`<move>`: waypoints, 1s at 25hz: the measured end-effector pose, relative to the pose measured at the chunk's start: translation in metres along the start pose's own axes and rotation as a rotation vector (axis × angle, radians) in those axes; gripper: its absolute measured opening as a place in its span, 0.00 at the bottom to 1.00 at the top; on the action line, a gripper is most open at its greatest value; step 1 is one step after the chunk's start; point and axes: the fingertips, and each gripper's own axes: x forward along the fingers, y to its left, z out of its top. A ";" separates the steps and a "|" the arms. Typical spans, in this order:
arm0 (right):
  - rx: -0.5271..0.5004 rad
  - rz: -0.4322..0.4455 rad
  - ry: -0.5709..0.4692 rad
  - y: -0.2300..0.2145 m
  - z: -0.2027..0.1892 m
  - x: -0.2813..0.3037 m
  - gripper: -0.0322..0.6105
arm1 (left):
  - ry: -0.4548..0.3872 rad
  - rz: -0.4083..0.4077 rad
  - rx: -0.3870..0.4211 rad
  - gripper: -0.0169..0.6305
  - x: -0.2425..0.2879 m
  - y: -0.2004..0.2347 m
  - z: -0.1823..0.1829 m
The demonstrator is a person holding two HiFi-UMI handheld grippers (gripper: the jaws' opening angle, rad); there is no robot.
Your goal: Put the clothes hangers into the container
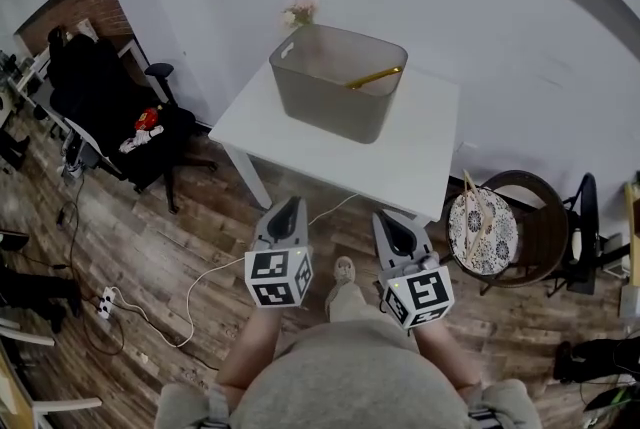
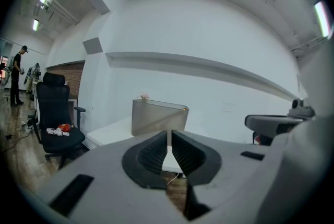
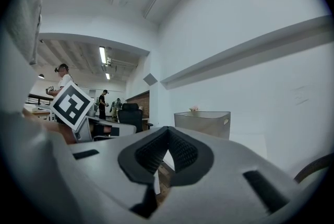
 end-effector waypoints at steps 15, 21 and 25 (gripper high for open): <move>-0.010 0.028 0.004 0.035 -0.005 -0.046 0.05 | -0.040 -0.004 0.012 0.07 -0.071 -0.025 -0.013; -0.021 0.023 0.008 0.035 -0.005 -0.048 0.05 | -0.041 0.000 0.005 0.07 -0.075 -0.027 -0.013; -0.025 0.021 0.011 0.035 -0.007 -0.048 0.05 | -0.044 0.011 0.000 0.07 -0.076 -0.022 -0.010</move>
